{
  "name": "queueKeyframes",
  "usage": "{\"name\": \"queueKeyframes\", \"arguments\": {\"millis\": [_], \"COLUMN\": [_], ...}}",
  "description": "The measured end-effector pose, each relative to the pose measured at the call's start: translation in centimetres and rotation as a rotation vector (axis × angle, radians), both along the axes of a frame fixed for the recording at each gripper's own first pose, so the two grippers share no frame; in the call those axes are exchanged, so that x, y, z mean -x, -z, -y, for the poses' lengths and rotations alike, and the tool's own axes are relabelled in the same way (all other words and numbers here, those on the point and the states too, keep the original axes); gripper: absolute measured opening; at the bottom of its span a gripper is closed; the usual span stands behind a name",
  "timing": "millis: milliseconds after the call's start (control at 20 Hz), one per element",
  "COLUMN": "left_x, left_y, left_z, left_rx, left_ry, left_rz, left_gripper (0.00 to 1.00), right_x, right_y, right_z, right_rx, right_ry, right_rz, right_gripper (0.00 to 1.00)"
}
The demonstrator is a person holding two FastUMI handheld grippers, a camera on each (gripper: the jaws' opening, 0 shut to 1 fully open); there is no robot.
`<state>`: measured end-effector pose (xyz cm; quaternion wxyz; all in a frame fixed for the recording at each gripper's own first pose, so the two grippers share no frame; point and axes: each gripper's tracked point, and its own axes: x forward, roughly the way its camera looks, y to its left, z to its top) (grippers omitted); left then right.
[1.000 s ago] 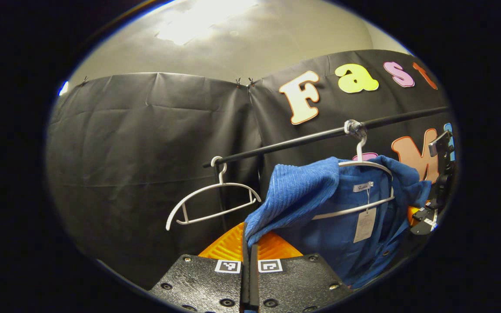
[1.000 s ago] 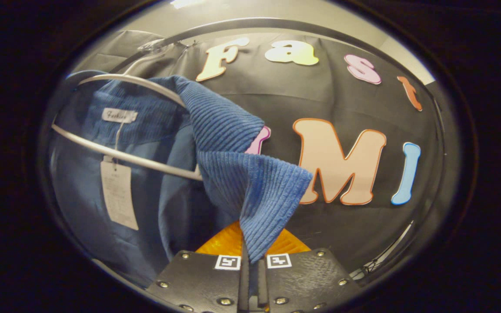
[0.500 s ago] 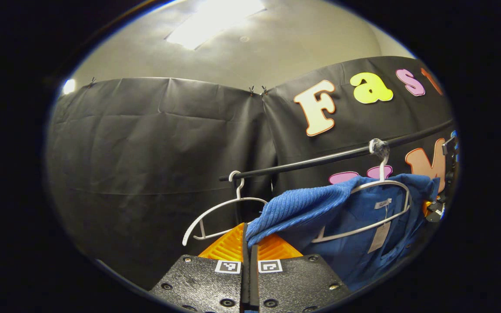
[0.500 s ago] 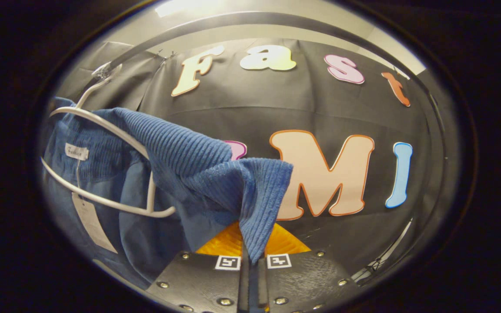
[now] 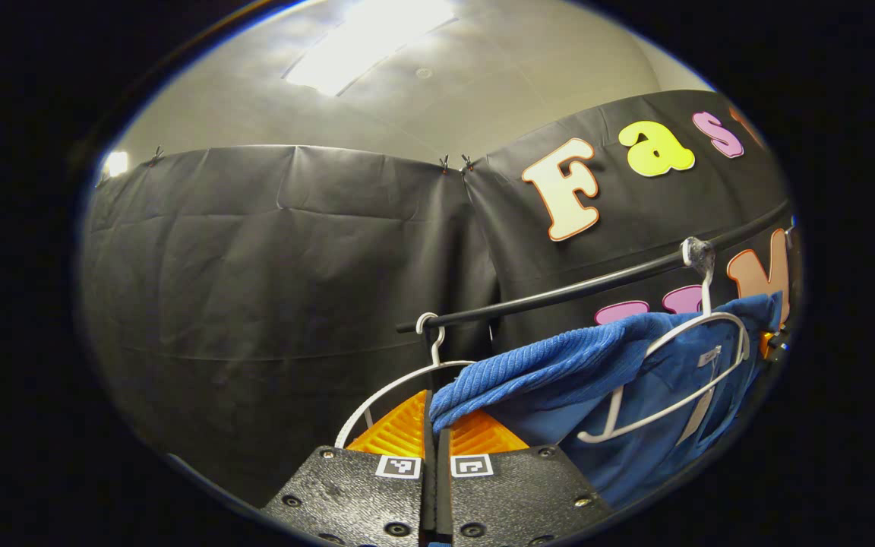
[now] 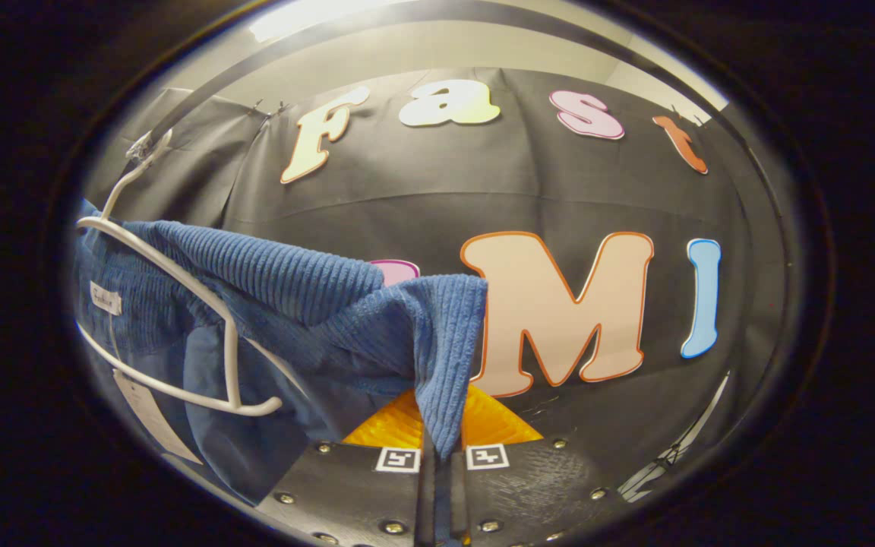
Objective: Grasp the clothes on the hanger with both hands and then place them into the laundry hamper below.
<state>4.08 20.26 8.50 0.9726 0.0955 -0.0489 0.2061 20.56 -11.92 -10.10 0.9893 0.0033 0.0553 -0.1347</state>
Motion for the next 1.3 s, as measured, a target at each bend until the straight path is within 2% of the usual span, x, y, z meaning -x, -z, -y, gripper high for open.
{"name": "queueKeyframes", "arguments": {"millis": [200,250,300,350,600,650,700,1300], "left_x": [-1.6,-2.0,-2.3,-2.5,-2.9,-3.0,-3.1,-1.0], "left_y": [0.7,1.0,1.5,2.1,5.1,5.9,6.6,14.2], "left_z": [-1.4,-1.6,-1.6,-1.6,-1.9,-1.9,-1.7,0.7], "left_rx": [-0.012,-0.016,-0.011,-0.005,0.003,0.007,0.015,0.011], "left_ry": [-0.016,-0.014,-0.014,-0.014,-0.021,-0.021,-0.016,0.012], "left_rz": [-0.014,-0.019,-0.027,-0.035,-0.084,-0.097,-0.11,-0.24], "left_gripper": [0.0,0.02,0.0,0.02,0.0,0.0,0.0,0.0], "right_x": [-0.7,-0.9,-1.1,-1.0,-1.1,-1.0,-0.9,3.2], "right_y": [0.6,1.0,1.4,1.8,4.0,4.6,5.2,10.9], "right_z": [-0.1,-0.2,-0.3,-0.1,-0.4,-0.4,-0.6,-3.2], "right_rx": [-0.009,-0.014,-0.016,-0.012,0.0,0.001,-0.001,0.026], "right_ry": [-0.002,-0.004,-0.006,-0.005,-0.015,-0.016,-0.023,-0.086], "right_rz": [-0.014,-0.02,-0.024,-0.031,-0.084,-0.096,-0.11,-0.238], "right_gripper": [0.08,0.08,0.08,0.08,0.08,0.03,0.08,0.08]}}
